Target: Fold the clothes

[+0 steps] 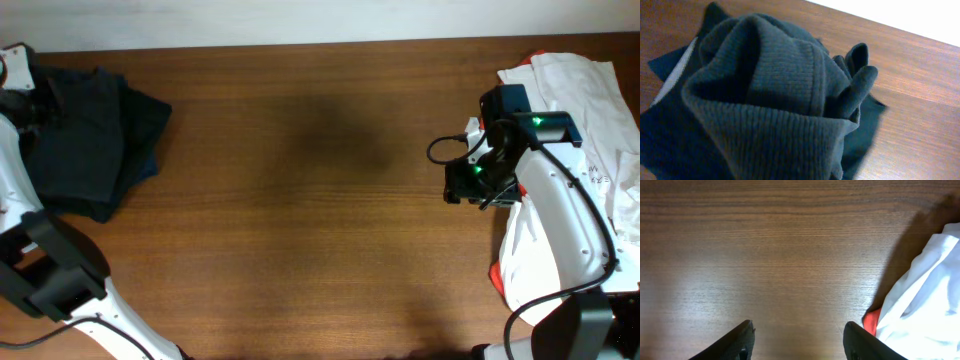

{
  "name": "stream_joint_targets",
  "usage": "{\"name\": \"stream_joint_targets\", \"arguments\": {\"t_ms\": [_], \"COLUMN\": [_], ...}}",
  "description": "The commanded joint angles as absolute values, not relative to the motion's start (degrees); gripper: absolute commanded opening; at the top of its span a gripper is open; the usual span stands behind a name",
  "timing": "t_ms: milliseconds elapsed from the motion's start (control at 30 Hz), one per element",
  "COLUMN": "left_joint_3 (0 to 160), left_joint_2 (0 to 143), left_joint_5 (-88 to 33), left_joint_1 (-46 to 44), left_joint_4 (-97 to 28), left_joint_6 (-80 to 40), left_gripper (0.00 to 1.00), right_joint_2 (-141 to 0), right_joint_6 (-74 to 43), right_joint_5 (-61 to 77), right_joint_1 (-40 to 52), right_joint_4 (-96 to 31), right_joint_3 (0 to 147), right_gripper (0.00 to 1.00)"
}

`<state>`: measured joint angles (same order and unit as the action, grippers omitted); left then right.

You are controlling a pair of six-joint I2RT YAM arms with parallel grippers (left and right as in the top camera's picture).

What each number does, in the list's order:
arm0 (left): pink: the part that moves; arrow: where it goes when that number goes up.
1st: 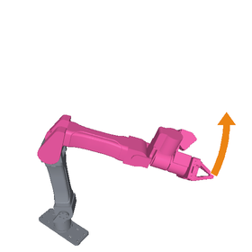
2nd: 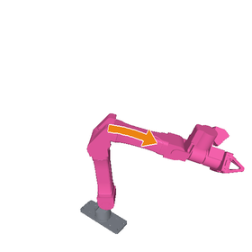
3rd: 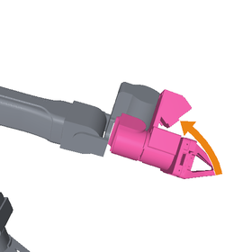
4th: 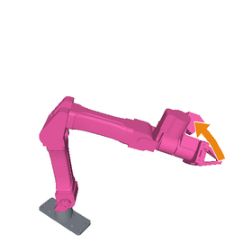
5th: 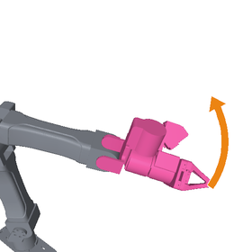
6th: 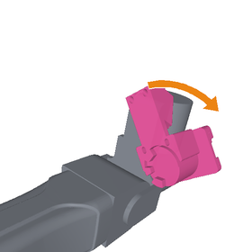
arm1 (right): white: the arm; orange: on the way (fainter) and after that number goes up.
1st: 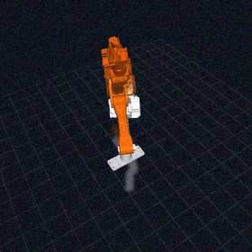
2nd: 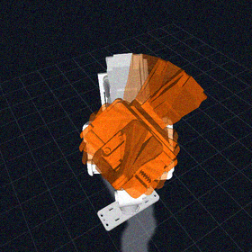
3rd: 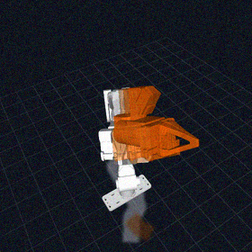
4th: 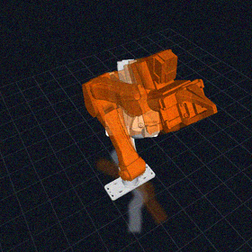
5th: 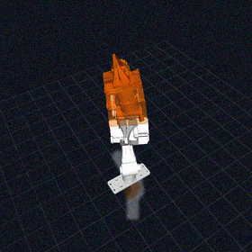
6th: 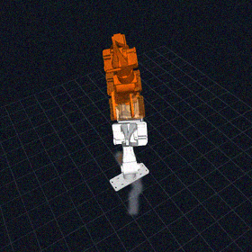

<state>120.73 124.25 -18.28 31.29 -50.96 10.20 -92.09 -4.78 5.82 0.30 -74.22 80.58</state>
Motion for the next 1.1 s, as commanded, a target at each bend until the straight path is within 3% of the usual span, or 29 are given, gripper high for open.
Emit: {"name": "stream_joint_targets", "arguments": {"t_ms": [0, 67, 267, 433, 500, 700, 933, 1067], "left_joint_3": [121.93, 121.93, 128.68, 130.17, 130.17, 130.17, 130.17, 125.58], "left_joint_2": [126.23, 126.21, 125.29, 123.79, 123.79, 123.85, 123.85, 121.75], "left_joint_5": [-17.93, -16.27, -17.19, -24.86, -27.24, -15.73, -10.00, -10.02], "left_joint_1": [33.91, 35.38, 38.89, 34.20, 31.42, 12.25, 0.89, 0.84], "left_joint_4": [-47.51, -44.93, -46.54, -53.41, -57.25, -71.88, -95.02, -96.75], "left_joint_6": [9.91, 9.87, 4.10, 4.16, 4.16, 4.34, 4.32, 2.55], "left_gripper": [0.35, 0.99, 0.99, 0.99, 0.99, 0.99, 0.99, 0.99], "right_joint_2": [-92.23, -92.23, -92.25, -92.25, -92.25, -92.31, -92.40, -91.55], "right_joint_6": [-5.41, -5.41, -5.39, -5.39, -5.43, -5.34, -4.73, -4.71], "right_joint_5": [5.54, 5.54, 5.52, 5.52, 5.56, 12.25, 12.91, 12.67], "right_joint_1": [-0.08, -0.08, -0.08, -0.08, -0.08, -0.08, -0.08, -0.08], "right_joint_4": [-74.43, -74.76, -74.91, -74.70, -74.50, -70.70, -80.82, -86.96], "right_joint_3": [80.53, 80.53, 80.53, 80.51, 80.51, 80.51, 80.51, 80.38], "right_gripper": [0.61, 0.61, 0.61, 0.63, 0.67, 1.00, 0.99, 0.99]}}
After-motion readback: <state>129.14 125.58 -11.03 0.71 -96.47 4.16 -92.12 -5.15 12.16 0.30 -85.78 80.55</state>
